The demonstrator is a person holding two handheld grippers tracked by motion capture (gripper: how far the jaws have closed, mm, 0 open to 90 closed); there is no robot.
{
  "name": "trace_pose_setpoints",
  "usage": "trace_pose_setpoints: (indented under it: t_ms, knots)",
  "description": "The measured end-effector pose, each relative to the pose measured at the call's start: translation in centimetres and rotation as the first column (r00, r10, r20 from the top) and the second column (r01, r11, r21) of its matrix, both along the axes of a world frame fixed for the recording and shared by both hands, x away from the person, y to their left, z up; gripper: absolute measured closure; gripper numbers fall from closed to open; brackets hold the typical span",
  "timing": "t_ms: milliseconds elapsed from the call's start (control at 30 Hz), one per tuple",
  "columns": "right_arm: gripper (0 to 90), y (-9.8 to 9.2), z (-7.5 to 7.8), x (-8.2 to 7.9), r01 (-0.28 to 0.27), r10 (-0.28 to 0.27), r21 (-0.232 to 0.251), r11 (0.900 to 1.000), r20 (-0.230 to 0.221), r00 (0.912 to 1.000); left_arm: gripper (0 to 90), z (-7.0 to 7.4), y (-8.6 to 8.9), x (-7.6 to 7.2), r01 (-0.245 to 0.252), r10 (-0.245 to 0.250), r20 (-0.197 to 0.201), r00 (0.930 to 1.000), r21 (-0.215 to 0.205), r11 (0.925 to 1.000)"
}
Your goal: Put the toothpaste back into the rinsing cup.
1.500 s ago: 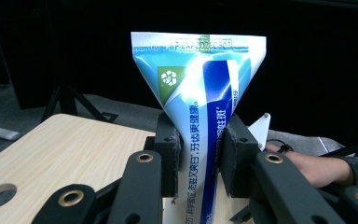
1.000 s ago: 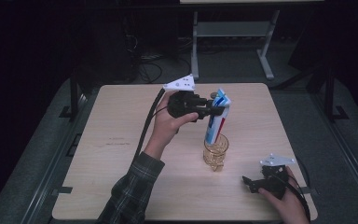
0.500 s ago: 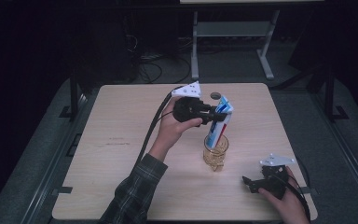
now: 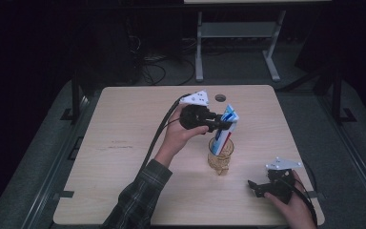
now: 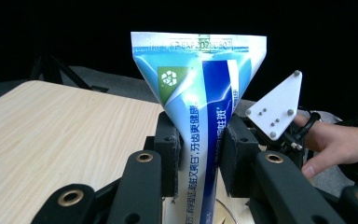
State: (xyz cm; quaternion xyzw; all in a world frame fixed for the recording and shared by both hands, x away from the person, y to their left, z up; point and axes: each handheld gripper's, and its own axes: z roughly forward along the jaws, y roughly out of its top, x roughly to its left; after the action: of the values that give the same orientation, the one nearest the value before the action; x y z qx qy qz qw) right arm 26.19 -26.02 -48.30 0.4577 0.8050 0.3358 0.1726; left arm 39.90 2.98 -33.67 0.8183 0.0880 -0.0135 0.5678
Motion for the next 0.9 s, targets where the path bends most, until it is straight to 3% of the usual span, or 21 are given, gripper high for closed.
trace_pose_setpoints:
  t_ms: [467, 900]
  knots:
    - [0.0, 0.0, 0.0, 0.0, -0.001, 0.001, 0.001, 1.000, -0.001, 1.0000, 70.7, -1.6, -0.4, -0.3, 0.005, -0.005, -0.022, 0.9998, 0.031, 0.9995]
    - [0.0, 0.0, 0.0, 0.0, -0.001, 0.001, 0.001, 1.000, 0.000, 1.0000, 70.6, -2.3, -0.4, -0.4, 0.009, -0.008, -0.029, 0.9995, 0.033, 0.9994]
